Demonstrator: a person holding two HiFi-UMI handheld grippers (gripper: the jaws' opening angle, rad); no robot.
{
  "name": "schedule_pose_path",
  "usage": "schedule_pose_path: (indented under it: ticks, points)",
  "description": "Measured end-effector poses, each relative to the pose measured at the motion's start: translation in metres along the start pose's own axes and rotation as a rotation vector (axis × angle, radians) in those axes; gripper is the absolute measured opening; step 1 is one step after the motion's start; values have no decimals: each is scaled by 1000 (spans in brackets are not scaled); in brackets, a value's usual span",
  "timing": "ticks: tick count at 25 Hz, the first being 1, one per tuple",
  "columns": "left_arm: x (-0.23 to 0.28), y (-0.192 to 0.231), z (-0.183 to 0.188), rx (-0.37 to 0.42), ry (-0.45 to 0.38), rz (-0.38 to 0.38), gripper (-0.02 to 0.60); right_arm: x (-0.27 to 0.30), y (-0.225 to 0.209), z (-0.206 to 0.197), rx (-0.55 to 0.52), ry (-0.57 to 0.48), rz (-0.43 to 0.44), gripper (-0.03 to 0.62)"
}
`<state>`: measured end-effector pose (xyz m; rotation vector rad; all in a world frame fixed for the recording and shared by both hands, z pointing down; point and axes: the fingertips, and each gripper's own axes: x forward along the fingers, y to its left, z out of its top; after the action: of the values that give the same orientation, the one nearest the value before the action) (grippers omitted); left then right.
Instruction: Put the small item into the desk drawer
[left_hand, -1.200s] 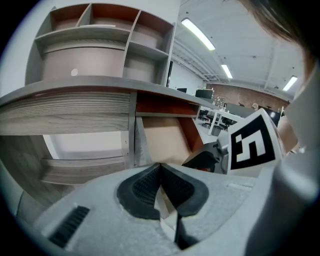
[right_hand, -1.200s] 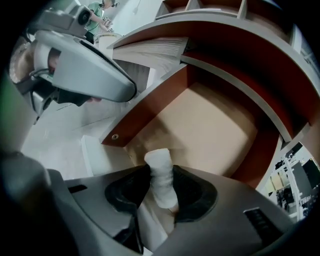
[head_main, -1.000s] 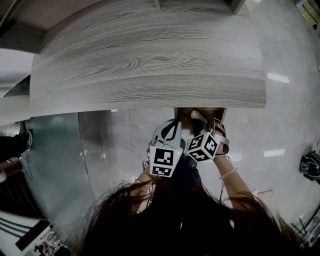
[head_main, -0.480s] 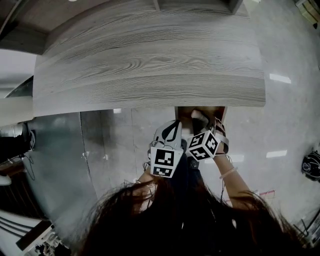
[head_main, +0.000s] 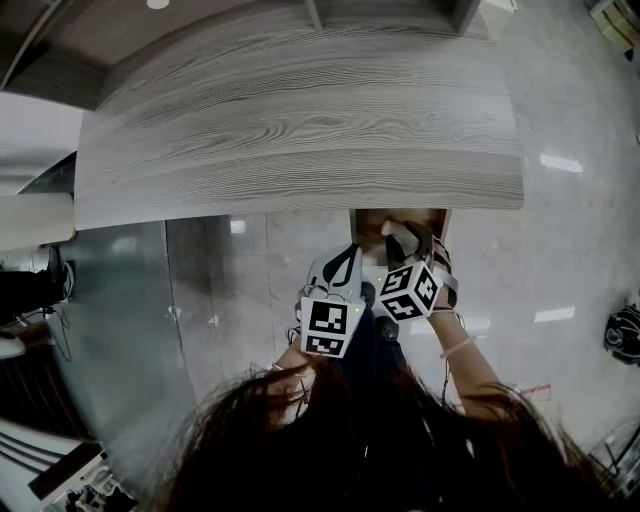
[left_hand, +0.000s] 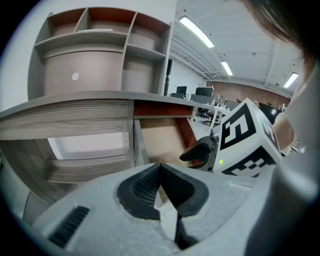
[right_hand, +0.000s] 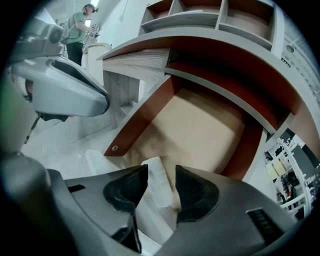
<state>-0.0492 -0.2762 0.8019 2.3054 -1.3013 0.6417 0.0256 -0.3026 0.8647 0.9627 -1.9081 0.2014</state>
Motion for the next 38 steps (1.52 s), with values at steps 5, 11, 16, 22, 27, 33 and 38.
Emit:
schedule_pose_path:
  ticks: [5, 11, 16, 22, 27, 33, 38]
  points:
    - [-8, -4, 5, 7, -11, 8, 15, -13, -2, 5, 33, -24, -8, 155]
    - [-18, -9, 20, 0, -44, 23, 15, -31, -4, 13, 50, -59, -19, 126]
    - [-26, -19, 31, 21, -64, 23, 15, -50, -7, 16, 61, -87, -36, 109]
    - [-40, -28, 49, 32, -93, 28, 15, -77, -14, 25, 88, -132, -56, 104]
    - [-58, -38, 68, 48, -112, 30, 15, -103, -19, 33, 114, -171, -76, 94]
    - [-82, -48, 89, 57, -133, 44, 15, -137, -21, 44, 131, -216, -91, 84]
    - [-101, -57, 104, 66, -148, 54, 15, -165, -26, 54, 149, -259, -110, 74]
